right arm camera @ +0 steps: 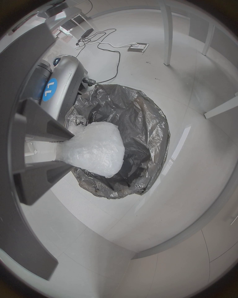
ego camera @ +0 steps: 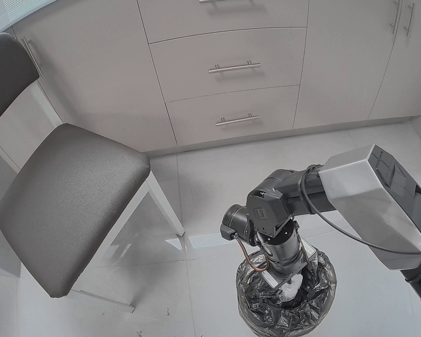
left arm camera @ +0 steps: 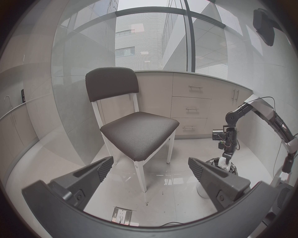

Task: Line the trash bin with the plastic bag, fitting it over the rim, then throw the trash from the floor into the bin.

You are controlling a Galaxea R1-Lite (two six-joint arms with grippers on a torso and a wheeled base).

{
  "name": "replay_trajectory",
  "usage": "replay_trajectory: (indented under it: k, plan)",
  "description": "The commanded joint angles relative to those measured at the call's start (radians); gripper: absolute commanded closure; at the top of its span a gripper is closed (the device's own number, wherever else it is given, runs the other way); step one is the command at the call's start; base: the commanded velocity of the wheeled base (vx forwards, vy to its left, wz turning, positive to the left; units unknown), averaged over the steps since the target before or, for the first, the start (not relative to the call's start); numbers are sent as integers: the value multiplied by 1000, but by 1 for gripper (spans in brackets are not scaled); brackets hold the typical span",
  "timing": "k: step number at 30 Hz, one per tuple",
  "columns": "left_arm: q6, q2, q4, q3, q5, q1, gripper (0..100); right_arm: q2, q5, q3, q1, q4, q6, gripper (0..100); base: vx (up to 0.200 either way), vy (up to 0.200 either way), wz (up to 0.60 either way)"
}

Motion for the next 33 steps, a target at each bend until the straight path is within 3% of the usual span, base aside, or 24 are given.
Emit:
replay_trajectory:
  k: [1, 16, 17, 33]
  plan:
    - [0, -16, 0, 16, 0, 0, 0, 16, 0, 0, 1, 0, -1, 100, 0, 0, 0]
    - [0, -16, 0, 16, 0, 0, 0, 21, -2, 0, 0, 0, -1, 100, 0, 0, 0]
    - [0, -16, 0, 16, 0, 0, 0, 21, -3, 0, 0, 0, -1, 0, 0, 0, 0]
    - [0, -16, 0, 16, 0, 0, 0, 22, -5, 0, 0, -9, 6, 0, 0, 0, 0]
